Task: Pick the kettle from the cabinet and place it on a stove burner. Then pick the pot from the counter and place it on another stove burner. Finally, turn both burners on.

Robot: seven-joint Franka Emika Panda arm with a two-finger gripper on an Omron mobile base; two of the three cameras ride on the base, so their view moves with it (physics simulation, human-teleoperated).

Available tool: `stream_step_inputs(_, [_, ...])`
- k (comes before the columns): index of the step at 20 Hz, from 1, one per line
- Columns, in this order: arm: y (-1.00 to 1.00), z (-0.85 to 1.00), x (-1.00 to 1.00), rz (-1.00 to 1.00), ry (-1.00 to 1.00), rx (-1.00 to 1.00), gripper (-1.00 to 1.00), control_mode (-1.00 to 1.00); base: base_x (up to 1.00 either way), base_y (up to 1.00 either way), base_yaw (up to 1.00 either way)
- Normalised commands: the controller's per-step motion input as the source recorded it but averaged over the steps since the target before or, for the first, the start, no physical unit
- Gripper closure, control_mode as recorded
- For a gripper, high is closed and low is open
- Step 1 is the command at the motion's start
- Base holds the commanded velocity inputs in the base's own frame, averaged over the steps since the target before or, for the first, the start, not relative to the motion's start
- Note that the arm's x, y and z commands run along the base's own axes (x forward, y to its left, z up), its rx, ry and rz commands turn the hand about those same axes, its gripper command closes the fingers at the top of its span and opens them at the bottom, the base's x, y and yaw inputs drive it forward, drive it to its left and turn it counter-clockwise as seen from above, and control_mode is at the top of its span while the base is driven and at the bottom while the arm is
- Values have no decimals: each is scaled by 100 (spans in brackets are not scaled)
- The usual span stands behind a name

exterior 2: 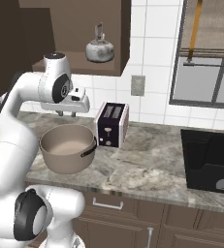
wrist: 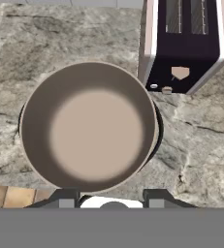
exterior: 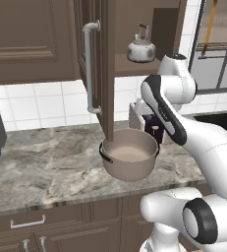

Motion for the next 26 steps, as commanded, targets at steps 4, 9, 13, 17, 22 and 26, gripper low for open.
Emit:
stream_step_inputs(4, [-1, 0, 0, 0, -3, 0, -100, -100, 0, 0, 0])
stream_step_inputs(9, [0, 0, 0, 0, -7, 0, -100, -100, 0, 0, 0])
stream_step_inputs(13, [-1, 0, 0, 0, -13, 0, -100, -100, 0, 0, 0])
stream_step_inputs(17, [0, 2, 0, 0, -18, 0, -100, -100, 0, 0, 0])
stream_step_inputs(22, [0, 13, 0, 0, -16, 0, -100, -100, 0, 0, 0])
stream_step_inputs(26, [0, 21, 0, 0, -13, 0, -100, -100, 0, 0, 0])
